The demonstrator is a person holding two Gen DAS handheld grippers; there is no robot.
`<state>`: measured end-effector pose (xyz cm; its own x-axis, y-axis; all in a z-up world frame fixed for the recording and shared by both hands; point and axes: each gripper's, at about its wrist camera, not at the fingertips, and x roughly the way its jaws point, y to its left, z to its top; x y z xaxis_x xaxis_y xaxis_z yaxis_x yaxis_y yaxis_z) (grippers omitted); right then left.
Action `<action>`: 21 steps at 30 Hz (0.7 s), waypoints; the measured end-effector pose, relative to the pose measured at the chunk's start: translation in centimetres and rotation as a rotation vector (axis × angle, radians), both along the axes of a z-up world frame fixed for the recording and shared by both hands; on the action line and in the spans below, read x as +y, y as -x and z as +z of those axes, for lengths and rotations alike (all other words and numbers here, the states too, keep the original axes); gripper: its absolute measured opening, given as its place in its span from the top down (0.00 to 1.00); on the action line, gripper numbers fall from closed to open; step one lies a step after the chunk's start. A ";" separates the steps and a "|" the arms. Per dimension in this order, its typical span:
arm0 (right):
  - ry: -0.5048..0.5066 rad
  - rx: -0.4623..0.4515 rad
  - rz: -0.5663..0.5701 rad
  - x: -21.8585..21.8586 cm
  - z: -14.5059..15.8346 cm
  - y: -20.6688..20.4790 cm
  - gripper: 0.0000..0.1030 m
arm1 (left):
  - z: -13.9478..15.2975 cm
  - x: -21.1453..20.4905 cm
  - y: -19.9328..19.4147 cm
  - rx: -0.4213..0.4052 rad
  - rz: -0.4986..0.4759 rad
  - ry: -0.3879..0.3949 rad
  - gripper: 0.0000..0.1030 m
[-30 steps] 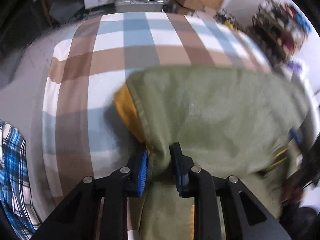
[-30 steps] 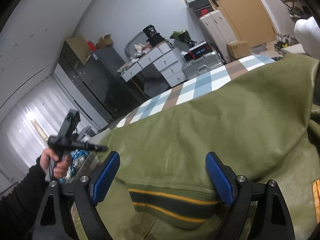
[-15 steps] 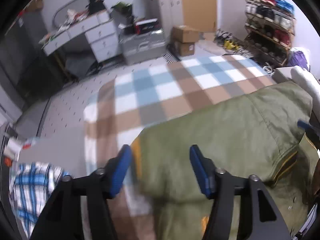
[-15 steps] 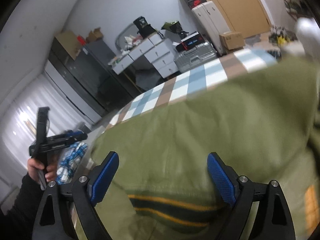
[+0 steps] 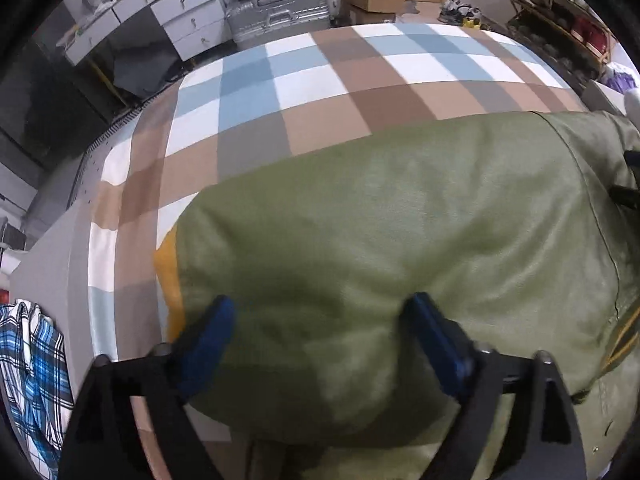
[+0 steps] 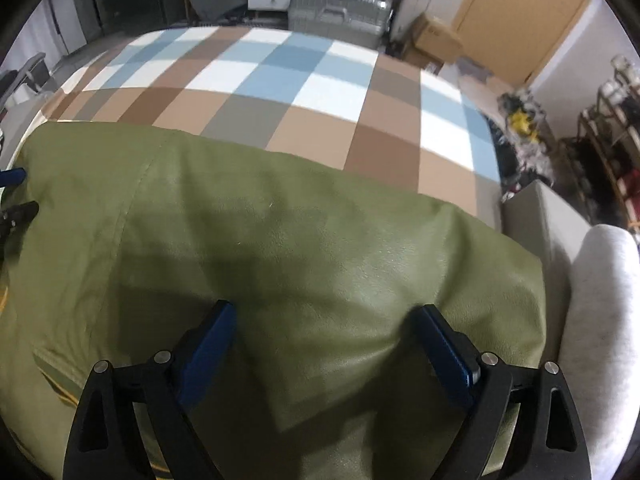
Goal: Fold large clothes
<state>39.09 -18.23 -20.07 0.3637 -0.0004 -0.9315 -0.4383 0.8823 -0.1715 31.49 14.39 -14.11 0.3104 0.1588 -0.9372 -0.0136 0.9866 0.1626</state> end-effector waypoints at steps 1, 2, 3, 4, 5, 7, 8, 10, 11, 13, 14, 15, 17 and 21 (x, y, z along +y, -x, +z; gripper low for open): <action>-0.002 0.008 0.005 0.1 -0.3 -0.2 0.08 | -0.2 0.5 -0.5 0.013 -0.002 0.023 0.11; -0.006 0.013 0.012 0.2 -0.6 -0.3 0.06 | -0.1 0.4 -0.7 0.020 -0.005 0.034 0.10; -0.011 0.014 0.016 0.3 -0.8 -0.5 0.04 | -0.1 0.3 -0.9 0.026 -0.015 0.034 0.09; -0.018 0.017 0.016 0.4 -1.0 -0.6 0.04 | -0.1 -0.1 -1.0 0.027 -0.031 0.017 0.08; -0.025 0.017 0.017 0.6 -1.0 -0.9 0.02 | 0.2 -0.6 -0.7 0.025 -0.047 -0.001 0.06; -0.029 0.013 0.019 1.0 -1.3 -1.3 0.00 | 0.1 -1.2 -1.4 0.023 -0.092 -0.053 0.03; -0.030 0.011 0.021 1.5 -1.3 -1.6 0.00 | 0.3 -1.3 -1.4 0.027 -0.100 -0.058 0.03; -0.040 0.004 0.020 2.2 -1.3 -2.2 0.00 | 0.2 -1.1 -2.4 0.043 -0.111 -0.057 0.03; -0.038 0.003 0.018 2.4 -1.4 -2.5 0.00 | 0.2 -0.9 -2.9 0.045 -0.119 -0.061 0.03; -0.042 0.006 0.012 3.0 -1.4 -3.3 0.00 | 0.1 -0.8 -3.8 0.053 -0.153 -0.064 0.03; -0.041 0.008 0.013 3.2 -1.4 -3.6 0.00 | 0.2 -0.8 -4.1 0.056 -0.160 -0.067 0.03; -0.041 0.006 0.015 3.5 -1.3 -4.0 0.00 | 0.2 -0.8 -4.6 0.058 -0.166 -0.071 0.03; -0.041 -0.002 0.019 3.9 -1.4 -5.0 0.00 | 0.2 -0.8 -5.4 0.058 -0.174 -0.080 0.03; -0.034 -0.017 0.024 5.6 -1.3 -6.7 0.01 | 0.2 -0.6 -7.0 0.044 -0.165 -0.123 0.03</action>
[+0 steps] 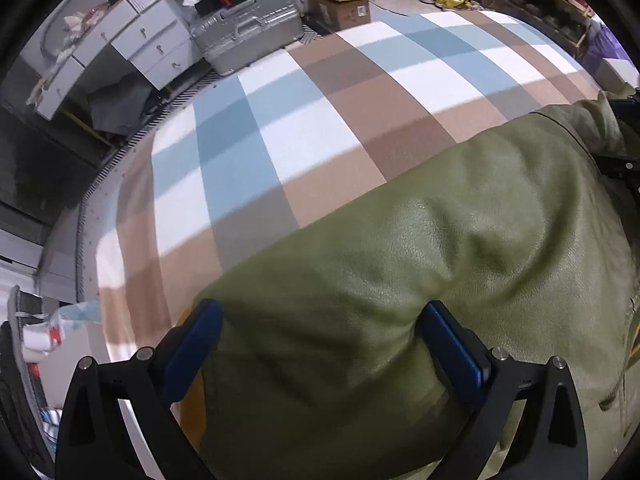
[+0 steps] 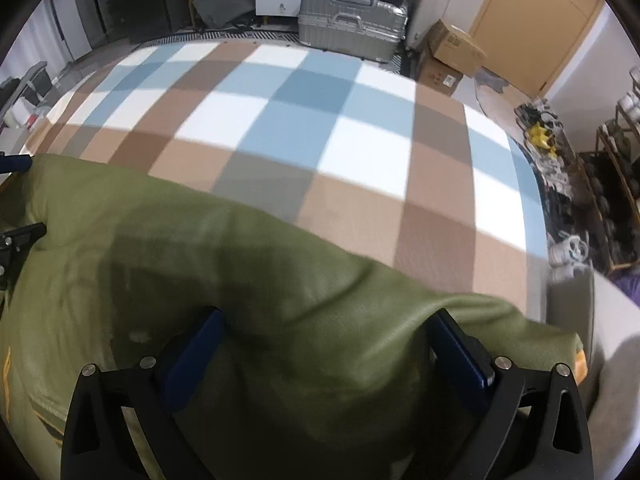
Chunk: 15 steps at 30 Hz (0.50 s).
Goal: Fold large clothes
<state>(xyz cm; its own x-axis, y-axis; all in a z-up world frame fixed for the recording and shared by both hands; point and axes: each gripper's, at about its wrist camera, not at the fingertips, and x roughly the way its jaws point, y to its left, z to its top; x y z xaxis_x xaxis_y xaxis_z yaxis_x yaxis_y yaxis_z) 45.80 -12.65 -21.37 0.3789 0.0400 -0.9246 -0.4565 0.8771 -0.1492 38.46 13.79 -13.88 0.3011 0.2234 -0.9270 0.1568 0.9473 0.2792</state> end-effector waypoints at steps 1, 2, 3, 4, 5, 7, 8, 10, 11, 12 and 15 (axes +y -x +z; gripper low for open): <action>0.006 -0.002 -0.001 0.4 -0.1 -0.4 0.01 | 0.0 0.2 -0.2 -0.005 0.006 -0.007 0.03; 0.004 -0.005 0.000 0.5 -0.1 -0.7 0.01 | 0.0 0.4 -0.6 -0.011 0.010 -0.012 0.03; -0.004 -0.008 -0.001 0.5 0.0 -1.1 0.01 | 0.1 0.6 -1.0 -0.019 0.015 -0.019 0.03; -0.018 -0.012 -0.008 0.3 0.0 -1.5 0.01 | 0.0 0.7 -1.4 -0.026 0.023 -0.026 0.03; -0.028 -0.019 -0.017 0.2 0.2 -1.7 0.01 | 0.0 0.7 -1.6 -0.031 0.007 -0.028 0.03; -0.044 -0.037 -0.042 -0.2 0.5 -1.8 0.03 | 0.0 0.6 -2.0 -0.055 0.014 -0.059 0.03; -0.042 -0.034 -0.049 -0.4 0.6 -1.6 0.04 | 0.1 0.5 -1.7 -0.058 0.018 -0.070 0.03; -0.024 -0.034 -0.025 -0.9 1.1 -0.5 0.07 | 0.4 0.4 -0.4 -0.054 0.013 -0.083 0.04; -0.003 -0.037 -0.006 -1.2 1.4 0.3 0.08 | 0.5 0.3 0.4 -0.051 0.005 -0.091 0.04; 0.019 -0.037 0.019 -1.8 1.6 1.3 0.08 | 0.5 0.3 1.4 -0.043 -0.012 -0.099 0.04; 0.051 -0.075 0.076 -3.9 2.2 4.5 0.08 | 0.4 0.5 4.7 -0.023 -0.007 -0.157 0.04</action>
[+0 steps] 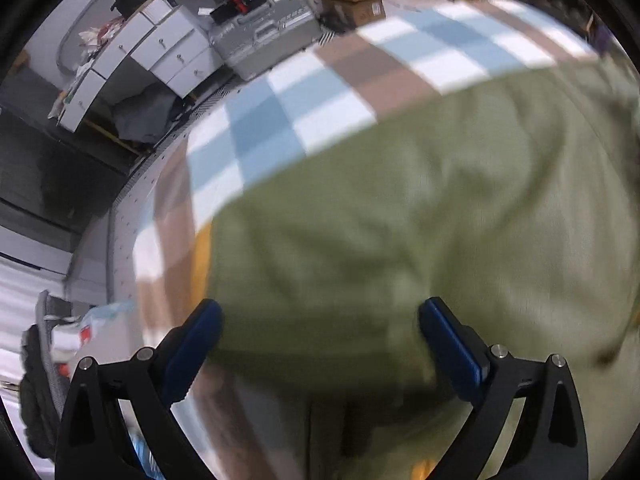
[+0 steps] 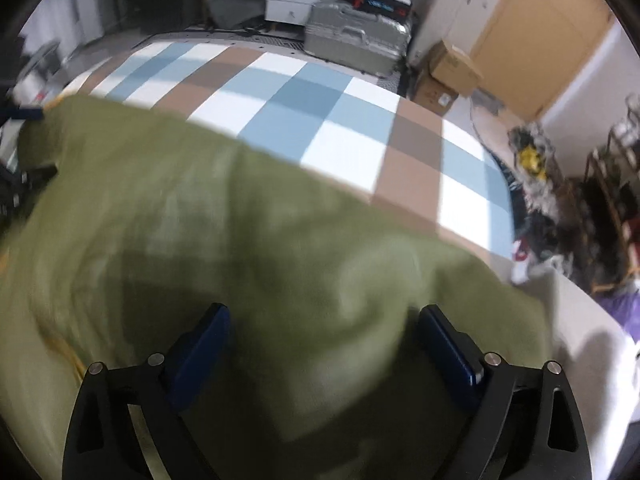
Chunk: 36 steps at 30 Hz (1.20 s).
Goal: Fold large clothes
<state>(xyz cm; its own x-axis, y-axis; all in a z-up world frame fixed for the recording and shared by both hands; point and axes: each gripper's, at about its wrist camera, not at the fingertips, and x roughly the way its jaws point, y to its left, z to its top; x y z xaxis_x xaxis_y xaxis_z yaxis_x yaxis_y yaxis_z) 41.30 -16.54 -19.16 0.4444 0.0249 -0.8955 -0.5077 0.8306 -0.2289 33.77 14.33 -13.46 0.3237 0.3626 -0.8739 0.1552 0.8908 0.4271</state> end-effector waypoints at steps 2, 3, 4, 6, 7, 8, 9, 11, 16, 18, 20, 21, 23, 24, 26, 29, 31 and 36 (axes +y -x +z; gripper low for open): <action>-0.023 0.014 0.004 -1.6 -0.1 2.0 0.08 | 0.8 0.1 1.4 -0.006 0.006 -0.068 0.05; -0.005 0.011 0.009 -2.2 -0.1 3.2 0.08 | 1.9 0.0 2.3 -0.026 0.005 -0.075 0.05; 0.016 0.006 0.019 -2.4 0.0 4.0 0.08 | 3.1 -0.3 3.0 -0.049 0.005 -0.050 0.05; 0.023 0.006 0.028 -2.5 1.1 4.9 0.20 | 5.4 -1.3 3.6 -0.078 -0.020 0.047 0.05; -0.013 -0.008 0.024 -2.6 2.4 5.1 0.24 | 6.6 -2.1 3.7 -0.105 -0.042 0.098 0.05; -0.061 -0.024 0.019 -2.7 3.9 5.1 0.25 | 7.8 -3.4 3.6 -0.144 -0.068 0.134 0.05; -0.112 -0.056 0.008 -2.8 5.6 4.9 0.24 | 8.4 -4.7 3.2 -0.175 -0.088 0.142 0.05; -0.173 -0.135 -0.047 -3.1 8.2 3.8 0.23 | 8.2 -6.7 2.0 -0.193 -0.115 0.163 0.05; -0.081 -0.041 -0.210 -3.9 4.1 -1.8 0.25 | 1.9 -8.1 -2.3 -0.049 -0.064 0.237 0.05; -0.036 0.046 -0.216 -4.7 0.0 -2.3 0.26 | -1.7 -7.9 -2.8 0.025 -0.044 0.221 0.03; -0.093 0.010 -0.206 -5.5 -0.5 -1.4 0.26 | -2.1 -7.0 -2.4 -0.020 -0.015 0.260 0.01; -0.130 0.026 -0.219 -6.0 -0.4 -1.3 0.25 | -2.1 -6.9 -2.3 -0.021 -0.003 0.270 0.01; -0.178 0.024 -0.226 -6.7 0.0 -0.9 0.25 | -1.9 -6.9 -2.0 -0.003 0.017 0.251 0.02; -0.159 0.017 -0.208 -6.5 0.4 -0.1 0.25 | -1.5 -7.0 -1.5 0.005 0.018 0.240 0.04; -0.117 -0.014 -0.192 -6.1 1.8 1.7 0.25 | -0.4 -7.3 0.2 -0.007 -0.009 0.237 0.04; -0.254 -0.051 -0.125 -6.0 4.9 6.5 0.26 | 2.1 -7.3 4.1 -0.099 -0.040 0.239 0.04; -0.348 -0.094 -0.101 -6.1 7.2 10.8 0.24 | 4.4 -6.8 7.8 -0.178 -0.032 0.263 0.04; -0.626 -0.276 -0.062 -6.8 12.5 22.0 0.07 | 8.5 -4.4 15.7 -0.365 0.034 0.340 0.04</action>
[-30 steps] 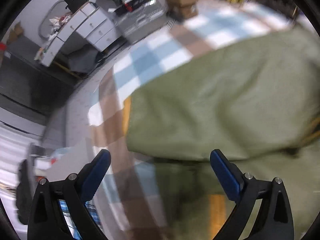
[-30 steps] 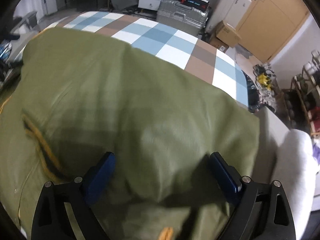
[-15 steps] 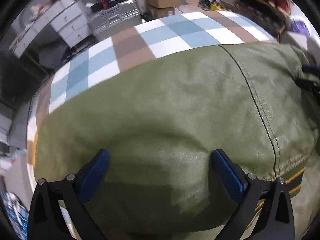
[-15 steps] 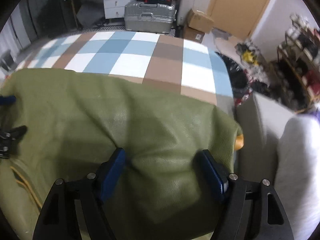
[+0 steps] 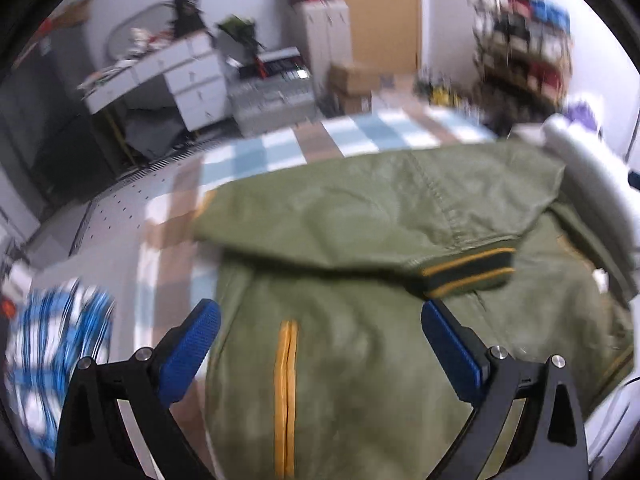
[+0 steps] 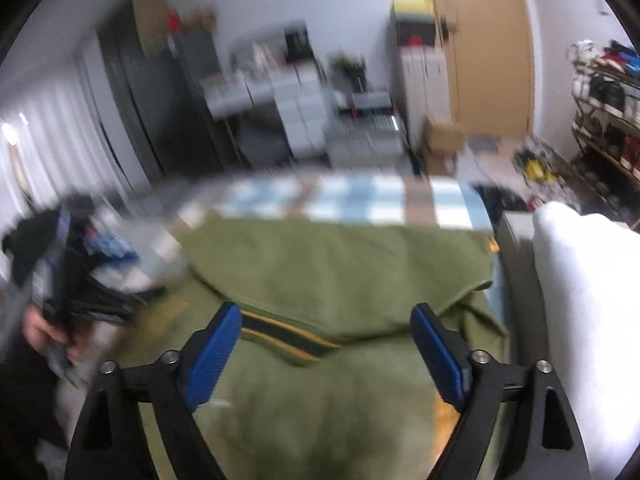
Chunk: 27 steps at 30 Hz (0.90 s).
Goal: Fold large clothes
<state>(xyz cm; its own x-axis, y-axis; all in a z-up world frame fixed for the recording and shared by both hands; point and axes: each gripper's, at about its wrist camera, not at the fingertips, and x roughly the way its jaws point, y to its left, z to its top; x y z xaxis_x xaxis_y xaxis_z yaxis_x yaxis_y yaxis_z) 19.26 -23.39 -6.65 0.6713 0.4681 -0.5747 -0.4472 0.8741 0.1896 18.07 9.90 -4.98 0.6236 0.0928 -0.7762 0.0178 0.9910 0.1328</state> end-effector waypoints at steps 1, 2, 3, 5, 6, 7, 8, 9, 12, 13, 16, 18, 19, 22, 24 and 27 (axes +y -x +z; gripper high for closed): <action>-0.046 -0.048 0.001 0.0 0.9 2.4 0.04 | 0.7 0.5 2.3 -0.043 0.026 0.006 0.04; -0.090 -0.101 0.005 -0.1 1.8 4.7 0.02 | 1.1 0.9 3.4 -0.073 0.041 0.006 0.04; -0.126 -0.158 0.010 -0.1 2.5 7.0 0.00 | 1.5 1.5 5.2 -0.112 0.069 0.005 0.04; -0.160 -0.262 0.024 0.3 3.4 10.7 0.00 | 1.6 2.3 7.6 -0.148 0.103 0.016 0.04; -0.162 -0.288 0.033 0.4 3.7 11.8 0.00 | 1.4 2.6 9.0 -0.150 0.109 0.029 0.04; -0.166 -0.317 0.045 0.9 3.9 13.4 0.00 | 1.1 3.1 10.1 -0.143 0.123 0.037 0.04; -0.172 -0.333 0.051 1.1 4.0 14.6 0.00 | 0.8 3.5 10.9 -0.137 0.137 0.040 0.04; -0.188 -0.344 0.061 1.6 3.8 16.0 0.00 | 0.2 3.9 11.6 -0.126 0.150 0.044 0.04; -0.202 -0.296 0.114 3.1 2.7 17.0 0.00 | -0.9 4.6 13.8 -0.090 0.161 0.072 0.04; -0.199 -0.249 0.129 3.9 1.6 16.8 0.00 | -1.2 4.6 14.3 -0.084 0.156 0.081 0.04; -0.165 -0.035 0.202 6.8 -3.1 14.7 0.00 | -2.4 4.6 15.1 -0.059 0.144 0.085 0.04; -0.129 0.110 0.222 8.5 -6.6 13.3 0.00 | -3.1 4.7 15.5 -0.046 0.136 0.079 0.04; -0.109 0.168 0.217 9.2 -8.3 12.7 0.00 | -3.6 4.7 15.5 -0.038 0.141 0.069 0.04; -0.121 0.293 0.232 10.0 -12.1 12.2 0.00 | -4.6 4.6 15.9 -0.011 0.140 0.077 0.04; -0.143 0.360 0.256 10.7 -14.1 12.2 0.00 | -5.2 4.7 16.0 0.003 0.146 0.077 0.04; -0.135 0.387 0.283 11.4 -15.3 12.6 0.00 | -6.0 4.7 15.9 0.011 0.145 0.072 0.04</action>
